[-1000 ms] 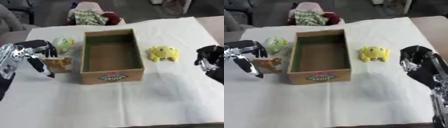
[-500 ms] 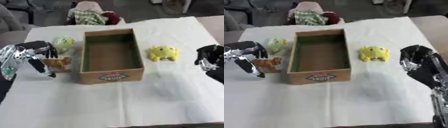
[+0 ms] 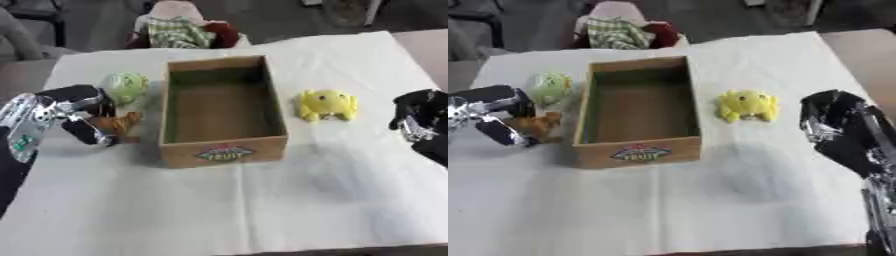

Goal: Pick up objects on the table and place them in the box.

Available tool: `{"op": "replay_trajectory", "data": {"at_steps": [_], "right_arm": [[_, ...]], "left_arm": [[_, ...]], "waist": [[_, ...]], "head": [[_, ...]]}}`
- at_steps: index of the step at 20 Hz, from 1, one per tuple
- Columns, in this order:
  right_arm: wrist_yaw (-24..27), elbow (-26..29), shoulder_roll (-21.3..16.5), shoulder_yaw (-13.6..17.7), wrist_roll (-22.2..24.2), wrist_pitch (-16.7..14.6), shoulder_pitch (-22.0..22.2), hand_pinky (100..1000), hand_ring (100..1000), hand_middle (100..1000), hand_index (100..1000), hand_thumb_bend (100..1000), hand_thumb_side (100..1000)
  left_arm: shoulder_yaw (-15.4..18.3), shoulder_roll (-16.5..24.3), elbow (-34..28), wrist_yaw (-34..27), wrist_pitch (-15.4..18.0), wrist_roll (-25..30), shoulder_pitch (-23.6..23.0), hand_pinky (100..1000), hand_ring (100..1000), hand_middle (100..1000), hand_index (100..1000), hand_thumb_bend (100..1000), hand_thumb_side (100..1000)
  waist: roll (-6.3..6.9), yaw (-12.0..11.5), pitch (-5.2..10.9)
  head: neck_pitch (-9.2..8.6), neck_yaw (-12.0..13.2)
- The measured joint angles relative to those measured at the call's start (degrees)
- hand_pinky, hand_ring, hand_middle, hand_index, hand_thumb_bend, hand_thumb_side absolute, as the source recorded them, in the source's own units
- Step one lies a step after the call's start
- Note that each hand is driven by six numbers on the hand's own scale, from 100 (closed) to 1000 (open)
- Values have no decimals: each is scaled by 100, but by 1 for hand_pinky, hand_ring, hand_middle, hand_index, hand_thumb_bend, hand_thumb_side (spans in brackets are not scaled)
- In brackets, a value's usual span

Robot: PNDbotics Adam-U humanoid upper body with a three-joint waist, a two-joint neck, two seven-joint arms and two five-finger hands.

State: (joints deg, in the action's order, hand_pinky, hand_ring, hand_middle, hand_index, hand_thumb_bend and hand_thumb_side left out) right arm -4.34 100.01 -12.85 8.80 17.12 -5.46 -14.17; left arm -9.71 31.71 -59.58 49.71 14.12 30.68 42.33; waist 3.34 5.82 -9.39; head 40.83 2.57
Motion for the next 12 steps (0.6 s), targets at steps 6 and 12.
{"op": "replay_trajectory", "data": {"at_steps": [6,12], "right_arm": [[0,0,0,0,7,6,2,501,480,439,643,100,273],[0,0,0,0,21,21,9,501,480,439,643,100,271]], "left_arm": [[21,9,-91,-88,0,-10,37,624,457,395,512,113,237],[40,141,-382,-238,34,21,231,625,457,395,527,116,236]], "waist": [[13,-22,4],[44,-20,47]], "head": [[0,-16],[0,-22]]}}
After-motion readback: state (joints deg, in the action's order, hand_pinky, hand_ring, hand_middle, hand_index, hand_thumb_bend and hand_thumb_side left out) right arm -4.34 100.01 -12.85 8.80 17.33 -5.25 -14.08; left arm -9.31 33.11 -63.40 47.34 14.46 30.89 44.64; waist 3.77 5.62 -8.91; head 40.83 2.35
